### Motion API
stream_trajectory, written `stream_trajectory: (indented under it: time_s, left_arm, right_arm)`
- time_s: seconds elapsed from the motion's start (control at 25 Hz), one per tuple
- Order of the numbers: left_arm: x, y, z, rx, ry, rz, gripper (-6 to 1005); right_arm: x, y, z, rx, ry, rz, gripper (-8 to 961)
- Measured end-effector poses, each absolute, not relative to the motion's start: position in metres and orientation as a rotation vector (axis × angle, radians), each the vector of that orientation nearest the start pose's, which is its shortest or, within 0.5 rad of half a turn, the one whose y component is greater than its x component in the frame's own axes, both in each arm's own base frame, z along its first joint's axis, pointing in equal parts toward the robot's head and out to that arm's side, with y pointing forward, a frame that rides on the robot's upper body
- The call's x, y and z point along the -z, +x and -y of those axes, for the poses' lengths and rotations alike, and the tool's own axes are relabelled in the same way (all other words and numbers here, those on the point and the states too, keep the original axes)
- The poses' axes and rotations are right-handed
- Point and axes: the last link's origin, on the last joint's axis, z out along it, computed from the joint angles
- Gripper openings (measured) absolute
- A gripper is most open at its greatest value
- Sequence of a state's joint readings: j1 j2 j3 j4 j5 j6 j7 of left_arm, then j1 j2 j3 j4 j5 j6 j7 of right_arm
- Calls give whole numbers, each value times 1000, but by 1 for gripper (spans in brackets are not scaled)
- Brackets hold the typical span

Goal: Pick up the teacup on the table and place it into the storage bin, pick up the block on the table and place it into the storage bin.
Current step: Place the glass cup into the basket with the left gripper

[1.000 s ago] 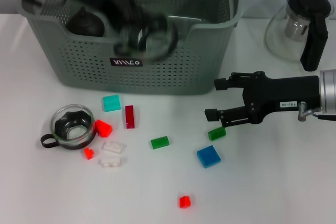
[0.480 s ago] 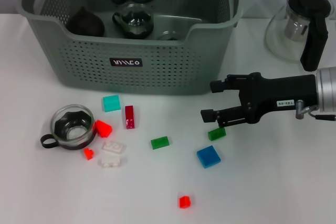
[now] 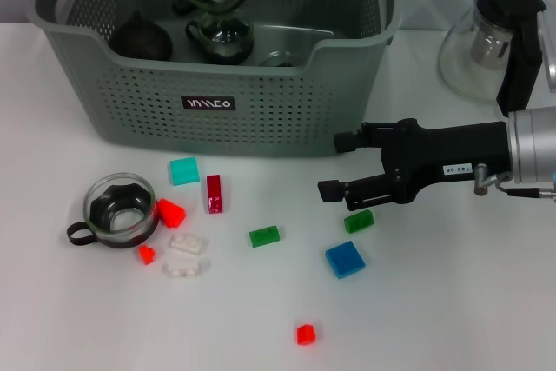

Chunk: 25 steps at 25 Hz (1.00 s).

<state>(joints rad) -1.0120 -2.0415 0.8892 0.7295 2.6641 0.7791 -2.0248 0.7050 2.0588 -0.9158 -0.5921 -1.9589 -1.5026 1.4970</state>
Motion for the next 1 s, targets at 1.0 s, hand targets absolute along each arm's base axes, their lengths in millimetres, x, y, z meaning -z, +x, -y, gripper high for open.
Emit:
stream_trajectory:
  time_s: [1.0]
  left_arm:
    - [22,-169,-492,-228,-2238,297,67]
  right_arm:
    - [35,198,-358,-616,-2966,-538,945]
